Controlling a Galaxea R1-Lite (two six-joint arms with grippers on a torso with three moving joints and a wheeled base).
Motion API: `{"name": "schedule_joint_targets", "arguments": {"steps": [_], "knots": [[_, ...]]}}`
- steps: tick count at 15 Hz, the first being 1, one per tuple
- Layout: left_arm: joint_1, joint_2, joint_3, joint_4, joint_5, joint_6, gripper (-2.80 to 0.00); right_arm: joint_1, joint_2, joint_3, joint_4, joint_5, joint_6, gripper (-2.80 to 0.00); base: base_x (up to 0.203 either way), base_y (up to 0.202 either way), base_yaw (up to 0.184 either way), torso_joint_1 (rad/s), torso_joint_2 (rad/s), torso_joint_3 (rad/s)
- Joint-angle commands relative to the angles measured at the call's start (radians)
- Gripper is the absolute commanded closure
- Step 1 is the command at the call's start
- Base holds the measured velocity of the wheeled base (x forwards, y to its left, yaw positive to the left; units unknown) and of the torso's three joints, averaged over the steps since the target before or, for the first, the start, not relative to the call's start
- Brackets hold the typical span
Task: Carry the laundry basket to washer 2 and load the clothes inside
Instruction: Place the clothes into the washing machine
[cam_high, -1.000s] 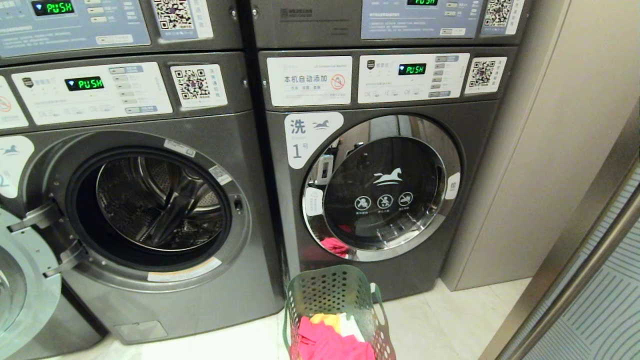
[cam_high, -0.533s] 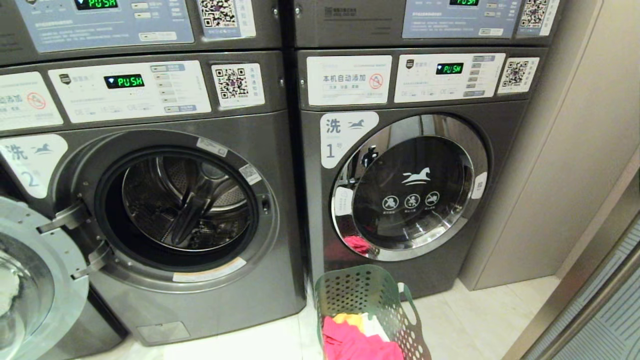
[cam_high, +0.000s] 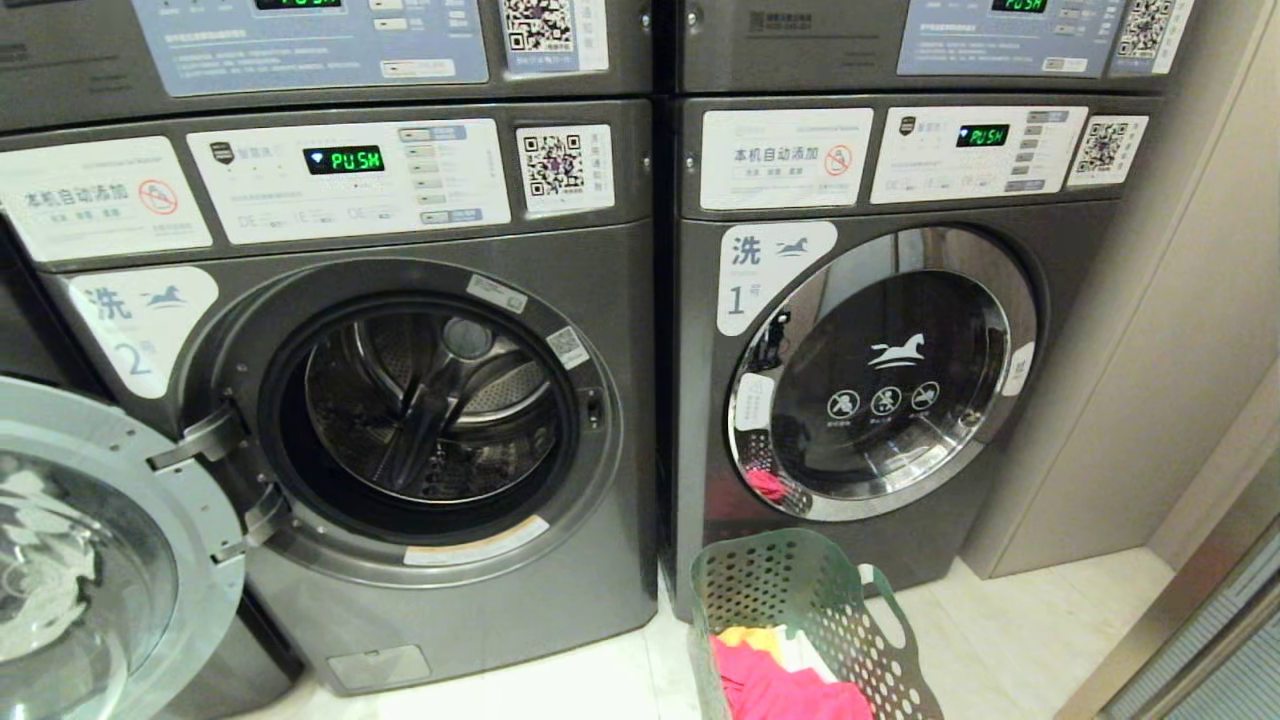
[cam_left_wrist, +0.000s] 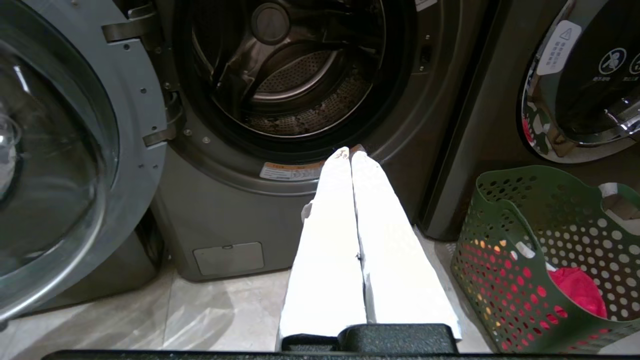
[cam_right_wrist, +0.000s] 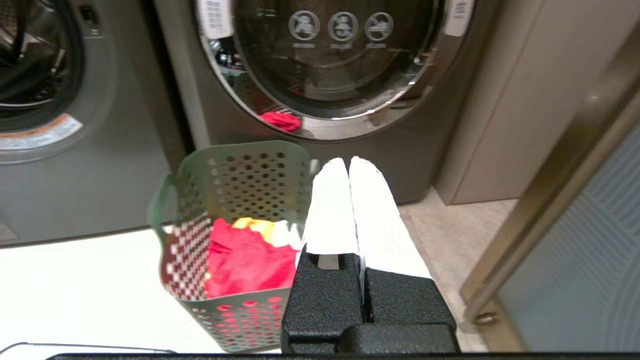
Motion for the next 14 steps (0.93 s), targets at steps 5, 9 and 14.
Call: {"name": "schedule_joint_targets", "arguments": {"steps": [5, 9, 14], "knots": [[0.0, 0.002, 0.008, -0.001, 0.0, 0.0, 0.0, 0.0, 0.002, 0.008, 0.0, 0.001, -0.001, 0.0, 0.0, 0.196, 0.0, 0.002, 0.0, 0.005], [0.0, 0.002, 0.008, -0.001, 0.0, 0.0, 0.0, 0.0, 0.001, 0.008, 0.0, 0.001, -0.002, 0.0, 0.0, 0.195, -0.001, 0.002, 0.0, 0.003], [0.0, 0.002, 0.008, 0.001, 0.0, -0.003, 0.0, 0.0, 0.002, 0.008, 0.0, 0.0, -0.006, 0.0, 0.0, 0.182, -0.003, 0.002, 0.0, 0.003]]}}
